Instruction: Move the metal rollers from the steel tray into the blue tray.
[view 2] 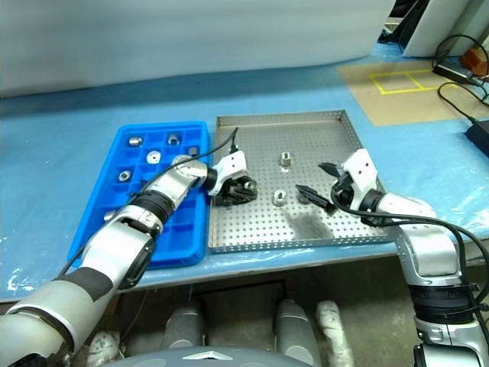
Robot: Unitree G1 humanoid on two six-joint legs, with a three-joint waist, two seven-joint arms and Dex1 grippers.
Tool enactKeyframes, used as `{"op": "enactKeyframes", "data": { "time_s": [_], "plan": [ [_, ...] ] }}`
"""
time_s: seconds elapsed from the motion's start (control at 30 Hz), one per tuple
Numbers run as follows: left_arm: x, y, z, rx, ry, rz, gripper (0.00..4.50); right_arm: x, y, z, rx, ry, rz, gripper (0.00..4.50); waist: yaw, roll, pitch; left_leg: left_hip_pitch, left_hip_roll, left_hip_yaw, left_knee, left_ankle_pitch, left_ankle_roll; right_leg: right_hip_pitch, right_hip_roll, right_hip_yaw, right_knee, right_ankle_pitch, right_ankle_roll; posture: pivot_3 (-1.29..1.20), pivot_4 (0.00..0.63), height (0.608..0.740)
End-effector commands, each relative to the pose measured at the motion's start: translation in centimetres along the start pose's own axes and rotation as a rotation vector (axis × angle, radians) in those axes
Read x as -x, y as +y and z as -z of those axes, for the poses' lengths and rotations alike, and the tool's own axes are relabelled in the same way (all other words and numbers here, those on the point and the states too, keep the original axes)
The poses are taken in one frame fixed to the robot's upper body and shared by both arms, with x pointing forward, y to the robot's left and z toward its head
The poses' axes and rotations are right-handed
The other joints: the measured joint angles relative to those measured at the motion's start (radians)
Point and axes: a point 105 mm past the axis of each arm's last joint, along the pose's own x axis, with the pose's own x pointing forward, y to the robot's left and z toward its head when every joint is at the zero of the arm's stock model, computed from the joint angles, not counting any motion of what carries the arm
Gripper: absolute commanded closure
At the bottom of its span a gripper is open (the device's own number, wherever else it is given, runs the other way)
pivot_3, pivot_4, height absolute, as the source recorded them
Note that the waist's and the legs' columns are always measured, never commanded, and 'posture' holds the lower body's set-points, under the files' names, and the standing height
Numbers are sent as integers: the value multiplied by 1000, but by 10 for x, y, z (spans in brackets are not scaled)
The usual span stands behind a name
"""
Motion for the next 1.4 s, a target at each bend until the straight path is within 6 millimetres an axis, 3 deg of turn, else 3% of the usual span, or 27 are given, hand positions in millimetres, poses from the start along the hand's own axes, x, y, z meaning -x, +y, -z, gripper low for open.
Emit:
{"op": "enactKeyframes", "data": {
  "time_s": [0.03, 0.13, 0.23, 0.5, 0.63, 0.73, 0.83, 1.0, 1.17, 1.4],
  "plan": [
    [18, 13, -43, -70, -196, -56, 2506, -2, 6, -19, 30, -62, -52, 193, 1, 0, 0, 0, 0, 0, 0, 0, 0, 0, 0, 0, 0, 0, 0, -226, 150, 740],
    [32, 13, -58, -75, -283, -68, 2506, -6, 12, -28, 31, -84, -104, 193, 3, 0, 0, -1, 0, 0, -1, 0, 0, -1, 0, 0, -1, 0, 0, -208, 150, 740],
    [59, 7, -62, -78, -347, -97, 2506, -17, 26, -48, 32, -131, -226, 193, -4, 0, 0, 0, 0, 2, -3, 0, 0, -2, 0, 0, -1, 0, 0, -172, 150, 740],
    [131, -11, -25, -4, -281, -309, 2506, -58, 51, -87, 104, -205, -471, 193, 3, 1, 1, -2, 3, 5, -8, 2, -4, -10, 2, -1, 2, -1, -2, 9, 150, 740],
    [173, -13, -6, 60, -244, -501, 2506, -78, 65, -95, 128, -219, -591, 193, 18, 0, 1, -2, 3, 4, -8, 2, -4, -10, 2, -3, 3, -1, -2, 121, 150, 740],
    [193, -26, 9, 96, -207, -570, 2506, -88, 76, -97, 142, -220, -672, 193, 38, 0, 1, -3, 3, 4, -8, 2, -4, -11, 1, -4, 2, -1, -2, 216, 150, 740],
    [205, -45, 29, 133, -140, -602, 2506, -99, 87, -96, 159, -215, -742, 193, 60, -1, 2, -4, 3, 4, -8, 2, -4, -11, 1, -5, 3, -2, -2, 265, 150, 740],
    [215, -72, 42, 196, -109, -632, 2506, -108, 98, -95, 173, -219, -825, 193, 95, -2, 3, -6, 4, 1, -8, 2, -5, -12, 1, -10, 3, -2, -3, 354, 150, 740],
    [220, -83, 59, 251, -69, -687, 2506, -112, 101, -93, 178, -218, -854, 193, 127, -2, 3, -6, 4, -1, -8, 2, -6, -11, 1, -10, 5, -2, -3, 380, 150, 740],
    [210, -90, 66, 279, -54, -661, 2506, -113, 101, -88, 180, -209, -852, 193, 142, -2, 3, -6, 5, -4, -7, 3, -7, -11, 1, -8, 6, -2, -3, 371, 150, 740]
  ]
}}
